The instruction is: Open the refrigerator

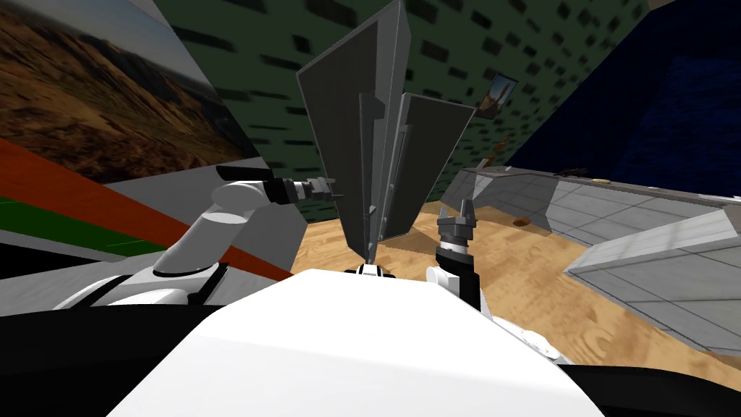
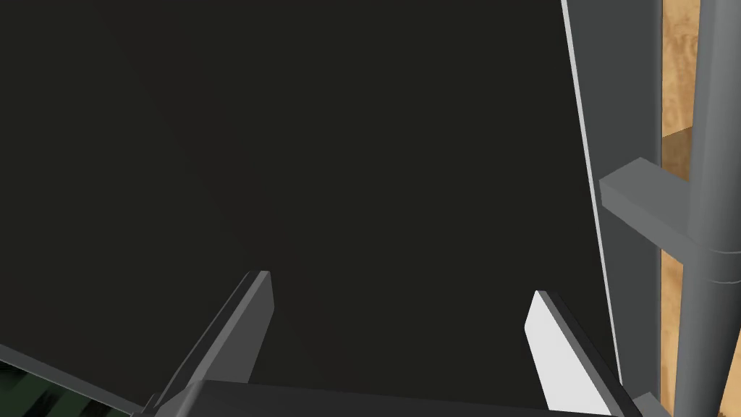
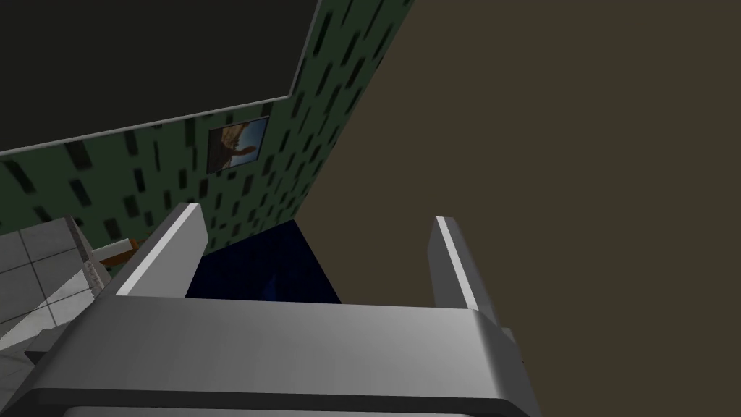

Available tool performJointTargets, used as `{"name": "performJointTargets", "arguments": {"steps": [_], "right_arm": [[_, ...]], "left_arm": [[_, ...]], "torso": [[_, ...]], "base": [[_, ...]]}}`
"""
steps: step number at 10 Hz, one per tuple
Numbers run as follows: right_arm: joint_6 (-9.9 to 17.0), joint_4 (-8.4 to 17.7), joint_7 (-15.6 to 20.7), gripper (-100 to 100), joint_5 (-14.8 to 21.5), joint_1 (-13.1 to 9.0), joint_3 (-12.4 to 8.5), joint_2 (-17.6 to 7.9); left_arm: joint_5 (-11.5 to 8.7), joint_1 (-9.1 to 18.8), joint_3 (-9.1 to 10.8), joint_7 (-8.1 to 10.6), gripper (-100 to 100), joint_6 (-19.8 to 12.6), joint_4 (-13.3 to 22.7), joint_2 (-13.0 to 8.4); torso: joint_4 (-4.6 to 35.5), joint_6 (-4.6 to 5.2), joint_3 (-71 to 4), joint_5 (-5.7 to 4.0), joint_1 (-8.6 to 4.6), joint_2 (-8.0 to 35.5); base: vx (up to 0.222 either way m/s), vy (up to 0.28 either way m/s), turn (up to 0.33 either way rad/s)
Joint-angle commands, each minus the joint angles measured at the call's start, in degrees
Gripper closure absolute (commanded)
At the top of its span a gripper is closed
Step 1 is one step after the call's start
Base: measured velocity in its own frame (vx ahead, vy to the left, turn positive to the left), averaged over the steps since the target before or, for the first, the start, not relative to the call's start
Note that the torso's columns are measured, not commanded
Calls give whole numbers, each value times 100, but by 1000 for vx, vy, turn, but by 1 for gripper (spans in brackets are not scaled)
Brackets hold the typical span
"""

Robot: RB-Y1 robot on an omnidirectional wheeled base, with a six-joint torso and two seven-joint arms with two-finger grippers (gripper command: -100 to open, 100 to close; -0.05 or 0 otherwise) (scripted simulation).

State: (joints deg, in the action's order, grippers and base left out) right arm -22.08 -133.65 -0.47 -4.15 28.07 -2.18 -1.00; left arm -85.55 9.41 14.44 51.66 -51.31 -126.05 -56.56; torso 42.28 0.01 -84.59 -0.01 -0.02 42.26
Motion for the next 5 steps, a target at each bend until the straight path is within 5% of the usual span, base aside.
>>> {"name": "performJointTargets", "arguments": {"steps": [1,5], "right_arm": [[0,0,0,0,0,0,0,0],[0,0,0,0,0,1,0,0]], "left_arm": [[-203,-2,280,196,-100,116,98,-413],[-422,45,601,462,-100,259,241,-1010]], "torso": [[0,-3,1,1,3,1],[0,-3,2,1,3,1]], "base": [[-22,-27,-145],[-12,-30,-104]]}}
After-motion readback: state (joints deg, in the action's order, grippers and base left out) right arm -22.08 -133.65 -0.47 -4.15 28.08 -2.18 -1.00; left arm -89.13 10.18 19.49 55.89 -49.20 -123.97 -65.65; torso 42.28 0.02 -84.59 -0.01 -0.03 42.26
